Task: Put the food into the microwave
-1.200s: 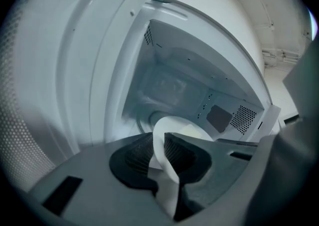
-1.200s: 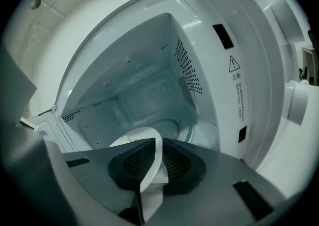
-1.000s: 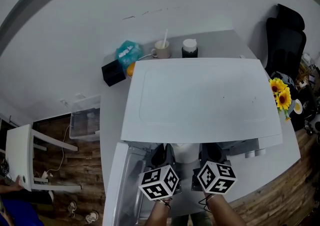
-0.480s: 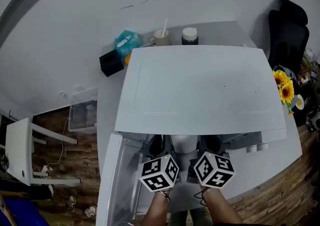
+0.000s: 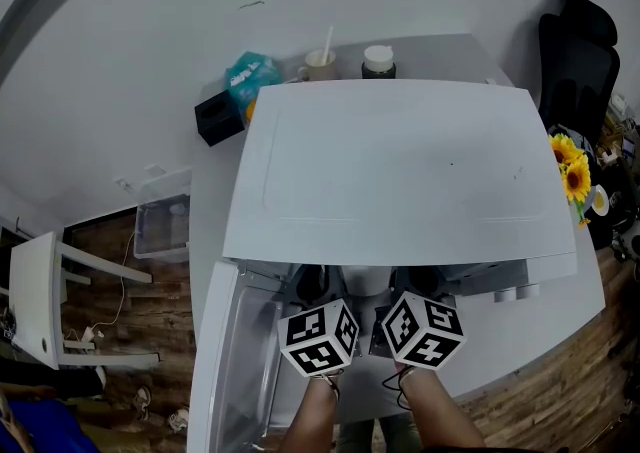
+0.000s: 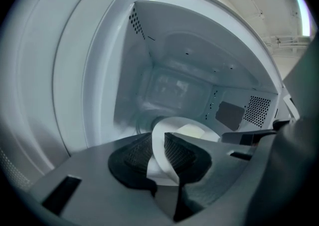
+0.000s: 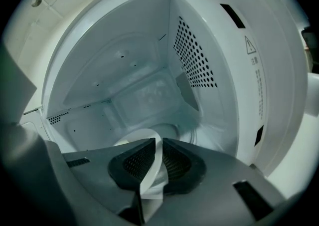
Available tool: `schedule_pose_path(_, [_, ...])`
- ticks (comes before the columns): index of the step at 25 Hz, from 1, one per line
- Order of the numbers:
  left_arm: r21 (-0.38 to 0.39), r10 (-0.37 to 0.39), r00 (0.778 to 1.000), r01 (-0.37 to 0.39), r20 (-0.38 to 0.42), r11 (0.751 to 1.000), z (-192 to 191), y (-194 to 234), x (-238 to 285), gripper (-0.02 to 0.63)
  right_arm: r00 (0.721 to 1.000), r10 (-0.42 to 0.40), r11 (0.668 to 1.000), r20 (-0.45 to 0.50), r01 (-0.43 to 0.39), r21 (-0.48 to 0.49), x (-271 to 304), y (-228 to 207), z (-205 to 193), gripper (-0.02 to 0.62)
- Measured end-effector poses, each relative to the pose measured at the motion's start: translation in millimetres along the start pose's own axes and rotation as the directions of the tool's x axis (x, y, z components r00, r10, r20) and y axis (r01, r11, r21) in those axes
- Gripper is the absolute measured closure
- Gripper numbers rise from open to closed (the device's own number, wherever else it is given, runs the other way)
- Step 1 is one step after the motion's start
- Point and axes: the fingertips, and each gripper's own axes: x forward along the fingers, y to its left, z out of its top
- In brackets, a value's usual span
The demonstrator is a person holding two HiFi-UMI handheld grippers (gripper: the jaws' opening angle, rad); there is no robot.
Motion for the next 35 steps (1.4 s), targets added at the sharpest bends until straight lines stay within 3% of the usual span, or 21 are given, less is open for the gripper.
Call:
schedule_pose_path(8, [0.040,0.025,1.000,-0.024,-0.016,0.999,0,1,10,0.532,0.999,-0.031,0.999,-0.012,0.031,-0.020,11,-1,-1,0.538])
schedule_pose_path(17, [0.034,0.038,0.999,-0.038,-0.024,0.999,-2,3,16,0.532,0.998,-0.052,0.999,-0.028,0.051,-0.019,16,-1,-1,0.538])
schedule_pose_path(35, [0.002,-0.004,1.000,0.004,0.005,1.000,0,0,14,0.532,0.998,-0.068,0.997,-0.003,0.068,-0.024,11,-11,0,0.538])
